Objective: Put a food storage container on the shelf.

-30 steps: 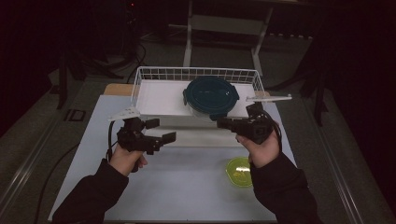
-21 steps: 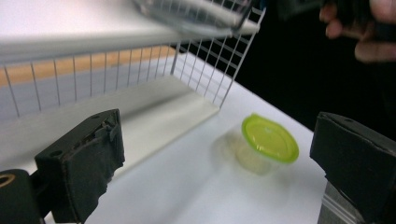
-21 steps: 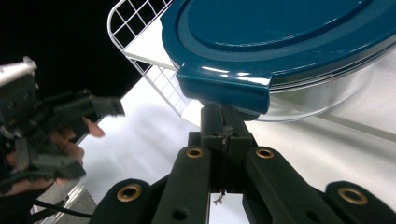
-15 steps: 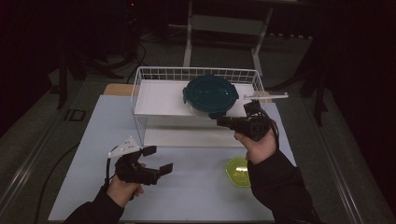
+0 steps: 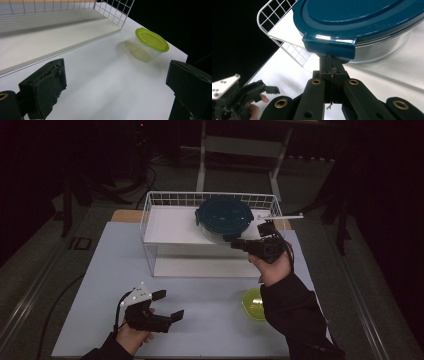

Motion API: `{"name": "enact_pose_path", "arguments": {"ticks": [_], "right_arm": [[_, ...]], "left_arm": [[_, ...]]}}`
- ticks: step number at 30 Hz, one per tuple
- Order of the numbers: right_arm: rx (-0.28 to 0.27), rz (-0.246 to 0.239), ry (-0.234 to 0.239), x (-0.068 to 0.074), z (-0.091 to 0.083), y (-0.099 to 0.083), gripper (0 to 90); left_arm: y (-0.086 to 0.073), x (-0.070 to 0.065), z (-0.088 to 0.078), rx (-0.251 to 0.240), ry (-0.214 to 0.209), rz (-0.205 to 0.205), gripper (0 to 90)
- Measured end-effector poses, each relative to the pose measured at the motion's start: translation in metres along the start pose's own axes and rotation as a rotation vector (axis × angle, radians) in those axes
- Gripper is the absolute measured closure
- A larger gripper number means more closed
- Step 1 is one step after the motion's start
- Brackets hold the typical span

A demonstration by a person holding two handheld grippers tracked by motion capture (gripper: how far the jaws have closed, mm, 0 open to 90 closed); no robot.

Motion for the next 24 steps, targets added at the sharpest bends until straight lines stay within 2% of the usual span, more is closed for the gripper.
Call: {"name": "enact_pose_path", "arguments": {"ticks": [15,20,24], "right_arm": [[-0.007,0.024,-0.017,-0.005,0.012,0.013,89.8],[0.0,0.043,-0.005,-0.007,0.017,0.016,89.9],[0.001,0.023,-0.014,-0.002,0.019,0.017,89.9]], "left_arm": [[-0.003,0.001,0.0,-0.017,-0.003,0.001,2.4],[-0.004,0.002,0.0,-0.015,-0.003,0.0,2.4],[-0.004,0.002,0.0,-0.013,-0.004,0.001,2.3]]}}
Point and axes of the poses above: each handheld gripper's, and its own axes: z roughly forward along the jaws, y roughly out of its top, x roughly to its left, the point moved 2 cm from there along z, roughly forward along the jaws, and after that the axes turned 9 degrees about -y, right-handed, at the moved point
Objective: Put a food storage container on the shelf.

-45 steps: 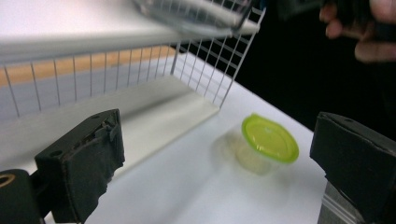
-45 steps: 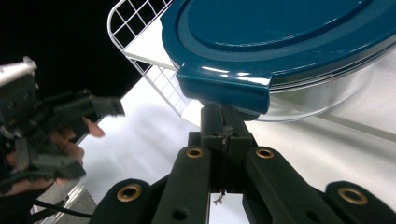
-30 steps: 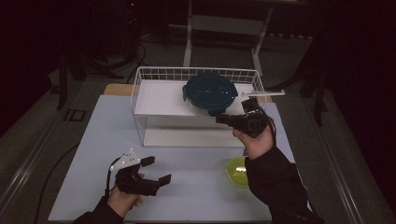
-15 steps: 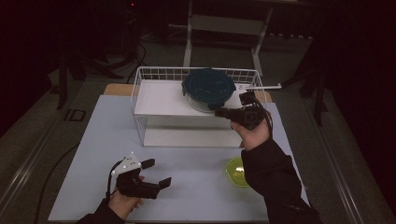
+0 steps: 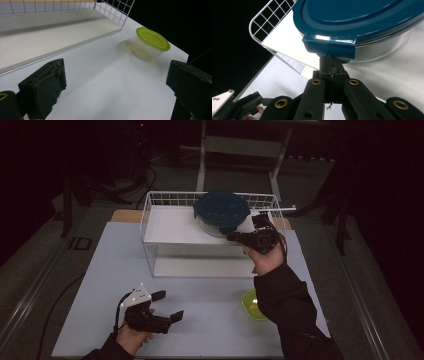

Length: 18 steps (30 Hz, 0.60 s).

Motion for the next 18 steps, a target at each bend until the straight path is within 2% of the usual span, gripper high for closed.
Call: {"name": "enact_pose_path", "arguments": {"ticks": [6,9,11,16,18], "right_arm": [[0.002,-0.007,0.013,0.004,0.001,-0.002,89.7],[0.006,-0.025,0.023,0.007,0.0,-0.008,86.7],[0.001,-0.026,0.029,0.008,-0.001,-0.012,83.4],[-0.015,-0.061,0.038,0.011,-0.006,-0.021,66.6],[-0.019,-0.069,0.038,0.011,-0.007,-0.022,64.3]], "left_arm": [[0.0,-0.002,0.0,0.004,0.003,0.012,2.3],[0.001,-0.002,-0.001,0.002,0.009,0.016,2.4],[0.001,-0.003,-0.002,0.004,0.007,0.016,2.3],[0.002,-0.007,-0.005,0.0,0.001,0.019,2.3],[0.002,-0.007,-0.006,0.002,0.001,0.023,2.3]]}}
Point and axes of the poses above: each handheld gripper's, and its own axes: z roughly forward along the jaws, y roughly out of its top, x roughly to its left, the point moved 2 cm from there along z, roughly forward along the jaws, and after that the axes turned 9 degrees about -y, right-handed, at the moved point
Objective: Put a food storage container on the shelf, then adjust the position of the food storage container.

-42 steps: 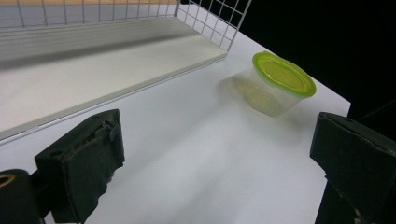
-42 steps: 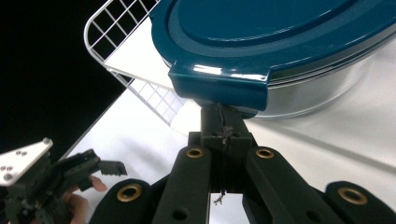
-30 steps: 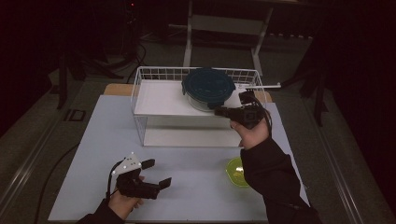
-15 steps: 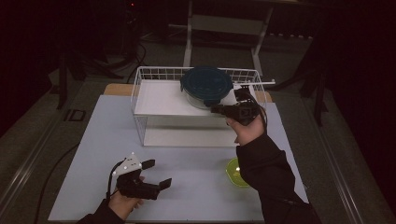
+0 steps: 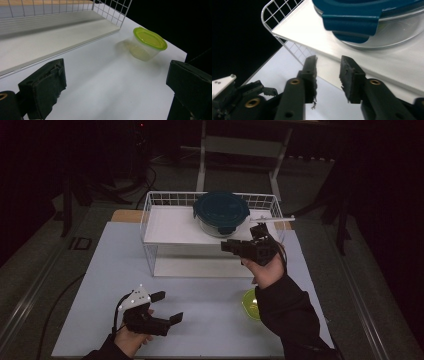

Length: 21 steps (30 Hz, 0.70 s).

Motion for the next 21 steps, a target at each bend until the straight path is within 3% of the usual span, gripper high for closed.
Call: {"name": "enact_pose_path", "arguments": {"ticks": [2,5,10,12,21], "right_arm": [[-0.021,-0.011,0.011,0.0,-0.005,-0.006,50.5],[-0.05,-0.021,0.002,-0.003,-0.011,-0.014,37.0],[-0.084,-0.031,0.03,-0.011,-0.025,-0.031,19.8],[-0.09,-0.014,0.041,-0.016,-0.03,-0.039,19.9],[-0.099,-0.028,0.026,-0.035,-0.045,-0.079,19.0]], "left_arm": [[-0.001,-0.002,-0.003,0.003,-0.002,-0.002,2.4],[-0.002,-0.004,-0.006,0.018,-0.003,0.004,2.3],[-0.005,-0.005,-0.018,0.02,0.011,0.019,2.3],[-0.006,-0.003,-0.023,0.01,0.015,0.017,2.3],[-0.013,0.0,-0.038,-0.015,0.042,0.006,2.3]]}}
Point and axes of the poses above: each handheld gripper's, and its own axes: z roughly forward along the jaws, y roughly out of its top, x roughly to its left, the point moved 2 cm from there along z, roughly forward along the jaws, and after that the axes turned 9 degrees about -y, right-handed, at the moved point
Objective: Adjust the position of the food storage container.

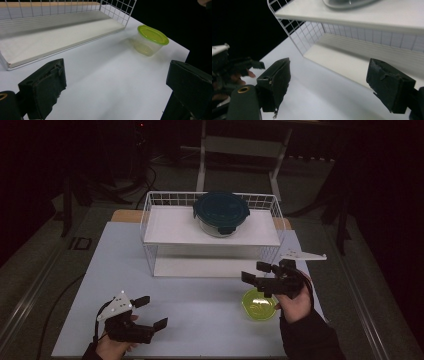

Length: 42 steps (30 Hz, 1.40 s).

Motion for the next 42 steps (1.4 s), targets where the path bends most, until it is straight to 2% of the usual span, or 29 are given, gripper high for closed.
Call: {"name": "enact_pose_path", "arguments": {"ticks": [7,12,15,20,24,27,30,32,35,37,40,42], "right_arm": [[0.011,-0.01,-0.025,-0.014,-0.009,-0.029,19.0],[-0.019,-0.034,-0.036,-0.022,-0.015,-0.043,16.2],[-0.019,-0.043,-0.045,-0.026,-0.019,-0.05,16.2],[0.018,-0.003,-0.038,-0.034,-0.026,-0.065,13.2],[0.033,-0.014,-0.102,-0.039,-0.027,-0.074,13.7],[0.036,-0.011,-0.108,-0.043,-0.03,-0.081,14.5],[0.039,-0.024,-0.13,-0.048,-0.035,-0.091,20.9],[0.057,-0.038,-0.161,-0.052,-0.037,-0.098,26.2],[0.08,-0.028,-0.197,-0.058,-0.039,-0.108,33.2],[0.076,-0.019,-0.216,-0.063,-0.041,-0.114,38.9],[0.088,-0.011,-0.244,-0.069,-0.044,-0.12,56.6],[0.101,0.006,-0.247,-0.073,-0.044,-0.124,65.2]], "left_arm": [[-0.003,-0.001,0.004,0.006,-0.007,0.009,2.3],[-0.005,-0.002,0.007,0.017,-0.014,0.012,2.3],[-0.005,-0.003,0.007,0.012,-0.015,0.018,2.3],[-0.005,-0.003,0.007,0.013,-0.015,0.02,2.3],[-0.006,-0.002,0.008,0.013,-0.016,0.022,2.3],[-0.007,-0.002,0.008,0.015,-0.017,0.02,2.3],[-0.007,-0.002,0.008,0.015,-0.016,0.02,2.3],[-0.007,-0.002,0.008,0.014,-0.016,0.024,2.3],[-0.007,-0.002,0.008,0.014,-0.016,0.025,2.3],[-0.008,-0.002,0.008,0.014,-0.017,0.026,2.3],[-0.008,-0.002,0.008,0.012,-0.016,0.025,2.3],[-0.008,-0.002,0.008,0.011,-0.015,0.026,2.2]]}}
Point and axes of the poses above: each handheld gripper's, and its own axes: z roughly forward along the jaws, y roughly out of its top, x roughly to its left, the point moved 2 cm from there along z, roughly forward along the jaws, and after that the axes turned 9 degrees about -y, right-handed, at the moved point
